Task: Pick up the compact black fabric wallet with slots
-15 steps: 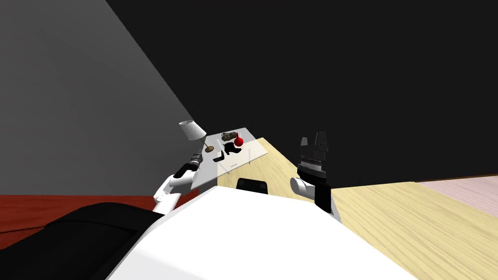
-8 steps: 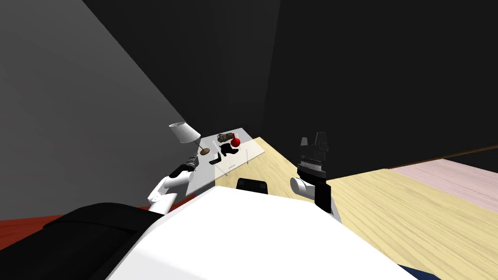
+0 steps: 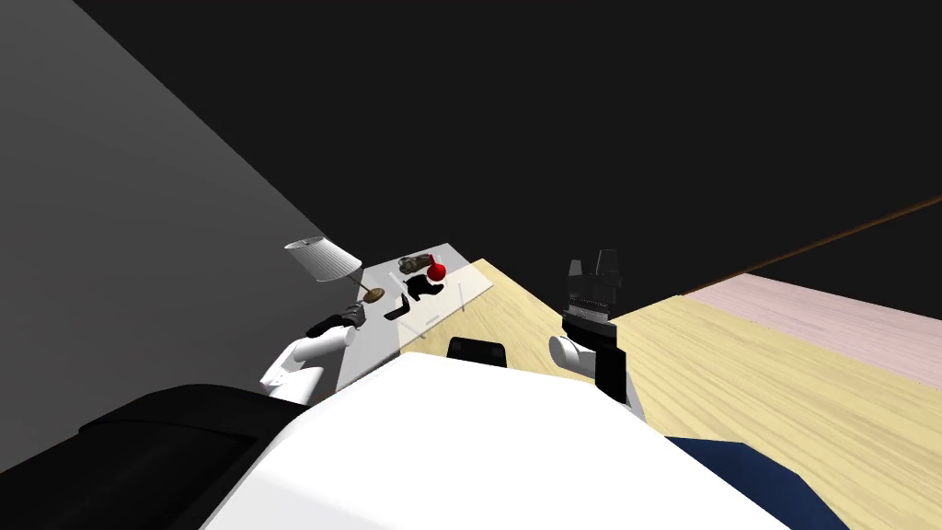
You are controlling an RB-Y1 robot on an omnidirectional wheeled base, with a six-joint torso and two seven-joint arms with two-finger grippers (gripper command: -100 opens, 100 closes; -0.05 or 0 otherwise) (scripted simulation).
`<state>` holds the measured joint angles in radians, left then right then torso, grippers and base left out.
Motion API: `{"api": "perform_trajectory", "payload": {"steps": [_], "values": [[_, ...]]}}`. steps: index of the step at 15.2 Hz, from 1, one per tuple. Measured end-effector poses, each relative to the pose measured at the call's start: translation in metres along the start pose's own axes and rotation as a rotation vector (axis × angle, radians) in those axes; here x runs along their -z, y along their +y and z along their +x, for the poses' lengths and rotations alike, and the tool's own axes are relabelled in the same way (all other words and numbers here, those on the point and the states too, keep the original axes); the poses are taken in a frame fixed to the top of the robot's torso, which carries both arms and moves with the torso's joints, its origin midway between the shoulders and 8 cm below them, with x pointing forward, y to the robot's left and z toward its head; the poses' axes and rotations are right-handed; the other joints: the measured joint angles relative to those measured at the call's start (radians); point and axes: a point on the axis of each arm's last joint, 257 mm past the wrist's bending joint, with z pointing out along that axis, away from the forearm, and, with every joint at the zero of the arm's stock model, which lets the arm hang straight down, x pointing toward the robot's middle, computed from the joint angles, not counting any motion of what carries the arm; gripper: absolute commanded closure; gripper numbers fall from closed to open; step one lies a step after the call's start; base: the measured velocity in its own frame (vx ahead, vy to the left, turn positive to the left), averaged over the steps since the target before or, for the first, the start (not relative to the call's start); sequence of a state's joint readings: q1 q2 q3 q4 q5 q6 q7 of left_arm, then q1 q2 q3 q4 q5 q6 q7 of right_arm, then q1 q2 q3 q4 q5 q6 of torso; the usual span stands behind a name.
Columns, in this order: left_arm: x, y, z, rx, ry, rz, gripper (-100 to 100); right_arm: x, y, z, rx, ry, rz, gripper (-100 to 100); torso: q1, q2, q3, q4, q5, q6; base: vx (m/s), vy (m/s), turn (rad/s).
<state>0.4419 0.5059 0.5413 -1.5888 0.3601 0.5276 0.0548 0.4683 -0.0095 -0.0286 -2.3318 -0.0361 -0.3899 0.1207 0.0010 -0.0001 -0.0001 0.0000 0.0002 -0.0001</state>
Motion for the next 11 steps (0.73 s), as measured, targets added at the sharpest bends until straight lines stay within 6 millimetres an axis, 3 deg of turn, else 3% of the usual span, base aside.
{"api": "perform_trajectory", "payload": {"steps": [11], "values": [[0.003, 0.081, -0.062, 0.140, -0.092, -0.280, -100, 0.000, 0.000, 0.000, 0.000, 0.000, 0.000, 0, 0.000, 0.000, 0.000, 0.000, 0.000, 0.000, 0.005, 0.004, -0.202]]}}
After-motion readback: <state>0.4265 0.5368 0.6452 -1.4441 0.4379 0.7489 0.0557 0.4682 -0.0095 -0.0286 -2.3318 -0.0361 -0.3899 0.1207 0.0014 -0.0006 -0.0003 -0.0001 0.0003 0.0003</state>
